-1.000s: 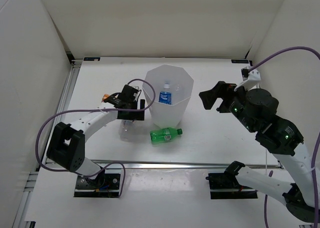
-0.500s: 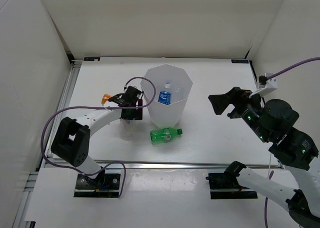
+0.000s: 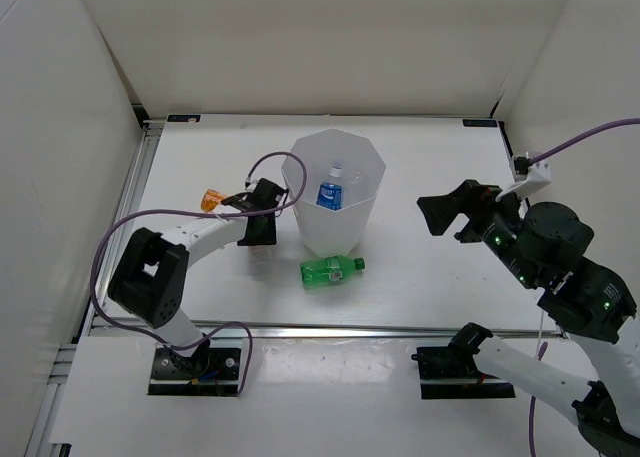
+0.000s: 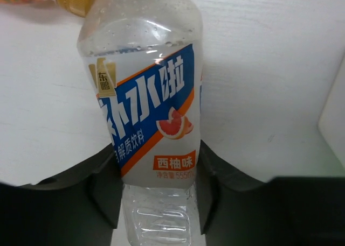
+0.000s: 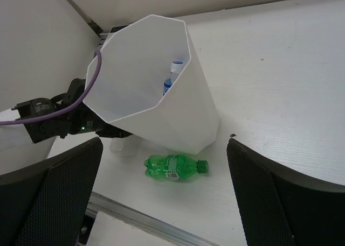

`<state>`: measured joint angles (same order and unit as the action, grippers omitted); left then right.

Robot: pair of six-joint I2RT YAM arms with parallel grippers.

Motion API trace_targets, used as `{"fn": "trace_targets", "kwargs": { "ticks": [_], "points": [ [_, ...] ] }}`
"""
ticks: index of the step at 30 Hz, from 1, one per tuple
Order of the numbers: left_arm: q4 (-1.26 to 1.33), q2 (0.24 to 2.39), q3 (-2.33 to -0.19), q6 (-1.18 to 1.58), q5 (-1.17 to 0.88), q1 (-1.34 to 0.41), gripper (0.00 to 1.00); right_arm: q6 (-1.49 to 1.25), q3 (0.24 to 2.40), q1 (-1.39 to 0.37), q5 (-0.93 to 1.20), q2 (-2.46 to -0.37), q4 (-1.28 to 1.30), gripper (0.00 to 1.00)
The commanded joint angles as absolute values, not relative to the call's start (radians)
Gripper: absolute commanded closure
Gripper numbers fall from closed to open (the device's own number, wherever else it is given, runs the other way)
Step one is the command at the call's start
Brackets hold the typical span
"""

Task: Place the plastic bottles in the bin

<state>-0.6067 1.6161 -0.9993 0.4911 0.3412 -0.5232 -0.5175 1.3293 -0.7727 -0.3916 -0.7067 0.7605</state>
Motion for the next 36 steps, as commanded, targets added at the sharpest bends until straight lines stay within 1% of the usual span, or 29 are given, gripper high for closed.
{"fn": "trace_targets", "kwargs": {
  "ticks": [1,5,8,12,15,16,19,22,23,26,30,32,33,34,36],
  "points": [
    [-0.646,1.547,-0.954,0.557,0.366,-0.528,0.69,-0.525,1.341,-0.775,-0.419,-0.684,0.750,0.00],
    [-0.692,1.356,-0.977,0.612,0.403,-0.540,0.69,-0.525,1.351,-0.775,-0.429,-0.675,0.759,0.00],
    [-0.716,1.203,-1.057,0.612,0.414,-0.558,0.69,-0.525,1.351,-0.775,-0.430,-0.675,0.759,0.00],
    [-0.729,1.106,-1.265,0.572,0.399,-0.558,0.68,-0.534,1.342,-0.775,-0.430,-0.675,0.759,0.00],
    [-0.729,1.088,-1.371,0.551,0.344,-0.558,0.66,-0.544,1.333,-0.775,-0.430,-0.675,0.759,0.00],
    [-0.729,1.088,-1.443,0.542,0.327,-0.569,0.66,-0.545,1.333,-0.775,-0.419,-0.675,0.759,0.00],
    [-0.696,1.146,-1.567,0.503,0.259,-0.598,0.66,-0.554,1.324,-0.775,-0.410,-0.675,0.759,0.00],
    [-0.658,1.236,-1.676,0.466,0.238,-0.650,0.64,-0.554,1.324,-0.775,-0.410,-0.675,0.759,0.00],
    [-0.658,1.296,-1.704,0.451,0.229,-0.663,0.63,-0.554,1.324,-0.775,-0.410,-0.675,0.759,0.00],
    [-0.658,1.393,-1.808,0.439,0.213,-0.712,0.54,-0.563,1.324,-0.775,-0.399,-0.675,0.759,0.00],
    [-0.658,1.532,-1.888,0.448,0.213,-0.773,0.44,-0.563,1.354,-0.775,-0.399,-0.675,0.791,0.00],
    [-0.658,1.543,-1.888,0.448,0.251,-0.808,0.26,-0.563,1.365,-0.775,-0.399,-0.666,0.804,0.00],
    [-0.658,1.543,-1.878,0.457,0.314,-0.830,0.04,-0.554,1.365,-0.775,-0.408,-0.666,0.814,0.00],
    [-0.658,1.530,-1.843,0.457,0.342,-0.830,0.00,-0.554,1.365,-0.775,-0.408,-0.657,0.815,0.00],
    [-0.658,1.478,-1.809,0.472,0.399,-0.830,0.00,-0.554,1.365,-0.775,-0.417,-0.646,0.827,0.00]
  ]
}}
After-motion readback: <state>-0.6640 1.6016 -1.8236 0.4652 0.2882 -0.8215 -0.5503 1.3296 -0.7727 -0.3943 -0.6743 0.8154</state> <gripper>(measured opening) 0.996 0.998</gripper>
